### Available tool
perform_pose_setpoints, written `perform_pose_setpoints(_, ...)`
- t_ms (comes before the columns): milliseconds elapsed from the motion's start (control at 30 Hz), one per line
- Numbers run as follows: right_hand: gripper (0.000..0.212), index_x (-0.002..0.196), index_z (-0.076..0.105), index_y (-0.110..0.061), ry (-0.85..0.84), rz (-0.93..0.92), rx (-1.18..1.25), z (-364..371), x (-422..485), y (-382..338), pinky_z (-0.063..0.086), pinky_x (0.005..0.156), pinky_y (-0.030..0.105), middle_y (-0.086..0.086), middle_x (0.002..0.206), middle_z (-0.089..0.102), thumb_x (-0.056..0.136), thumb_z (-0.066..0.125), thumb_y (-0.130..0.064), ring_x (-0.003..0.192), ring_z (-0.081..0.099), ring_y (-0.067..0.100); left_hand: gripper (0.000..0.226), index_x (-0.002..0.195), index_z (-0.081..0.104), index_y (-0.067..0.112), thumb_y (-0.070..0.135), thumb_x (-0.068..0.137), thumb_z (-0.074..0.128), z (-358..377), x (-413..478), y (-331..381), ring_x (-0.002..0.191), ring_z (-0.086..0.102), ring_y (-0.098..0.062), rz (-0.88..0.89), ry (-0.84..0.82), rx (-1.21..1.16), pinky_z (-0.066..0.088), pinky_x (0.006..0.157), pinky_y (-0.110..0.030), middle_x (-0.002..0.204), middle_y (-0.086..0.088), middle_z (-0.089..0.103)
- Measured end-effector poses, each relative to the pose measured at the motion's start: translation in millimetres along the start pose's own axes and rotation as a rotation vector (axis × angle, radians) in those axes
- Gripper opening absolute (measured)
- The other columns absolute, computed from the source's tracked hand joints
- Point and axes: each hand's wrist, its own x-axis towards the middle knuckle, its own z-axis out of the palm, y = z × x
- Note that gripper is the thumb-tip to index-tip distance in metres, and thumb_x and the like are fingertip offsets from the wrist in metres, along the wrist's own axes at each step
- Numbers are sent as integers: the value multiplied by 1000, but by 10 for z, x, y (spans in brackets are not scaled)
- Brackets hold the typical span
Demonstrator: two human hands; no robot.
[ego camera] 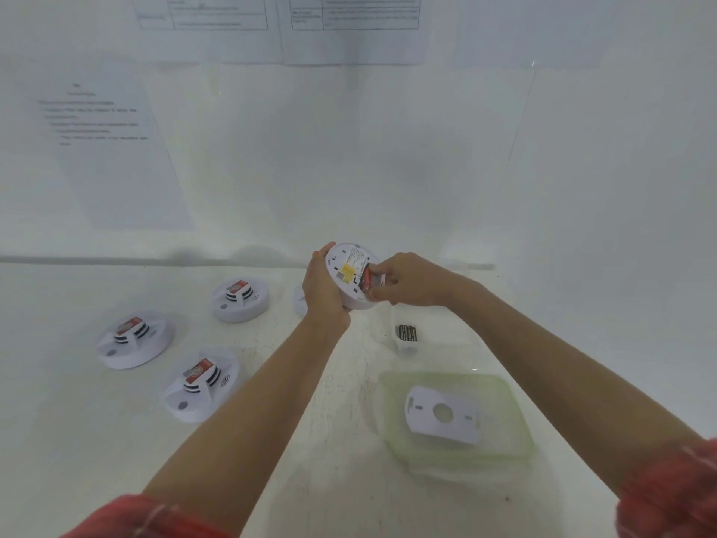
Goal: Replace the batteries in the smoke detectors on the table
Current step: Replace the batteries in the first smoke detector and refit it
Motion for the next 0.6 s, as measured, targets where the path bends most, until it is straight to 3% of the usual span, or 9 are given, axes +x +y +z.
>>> perform_pose_setpoints(67,46,122,56,-3,-6,5,-11,27,-46,-11,45,75,28,12,92,68,91,53,-37,74,58,16,18,81,62,21,35,88,54,-19,-33,-8,74,61,-20,3,-18,11,49,70,-31,85,-3,63)
perform_pose_setpoints(167,44,115,59,-1,27,-3,-2,49,-110,-18,41,65,24,12,84,66,92,52,-37,68,54,14,23,75,60,22,36,90,52,-21,-89,3,69,59,-19,-21,-34,11,47,67,-28,77,-1,62)
perform_pose_setpoints(267,35,92,67,2,148,-16,73,82,-145,-17,27,53,22,0,53,47,87,62,-33,51,38,9,24,74,59,21,35,92,50,-10,-142,14,67,58,-18,-34,-34,-7,47,66,-28,77,-2,61)
perform_pose_setpoints(333,34,83,69,2,248,-13,165,124,-144,0,22,51,21,-3,45,38,81,70,-32,47,28,7,24,74,57,20,32,93,49,2,-168,6,66,57,-18,-32,-41,-24,47,65,-28,77,-2,59)
perform_pose_setpoints(433,37,85,71,6,375,-1,261,218,-160,10,18,48,20,6,52,37,72,78,-28,51,26,10,25,73,55,18,30,94,47,23,-210,3,59,58,-16,-35,-43,-27,48,58,-25,72,-2,58)
perform_pose_setpoints(533,33,86,75,-1,516,19,407,312,-167,3,28,59,25,18,61,48,65,83,-25,62,40,19,29,67,53,17,28,93,47,23,-222,27,52,58,-16,-30,-75,-38,48,53,-23,61,-1,58)
perform_pose_setpoints(600,26,84,76,-8,599,11,404,374,-161,-20,32,67,29,15,69,54,69,80,-28,70,47,20,29,70,55,15,30,93,45,22,-209,82,50,59,-16,-15,-89,-25,48,51,-21,62,-2,60)
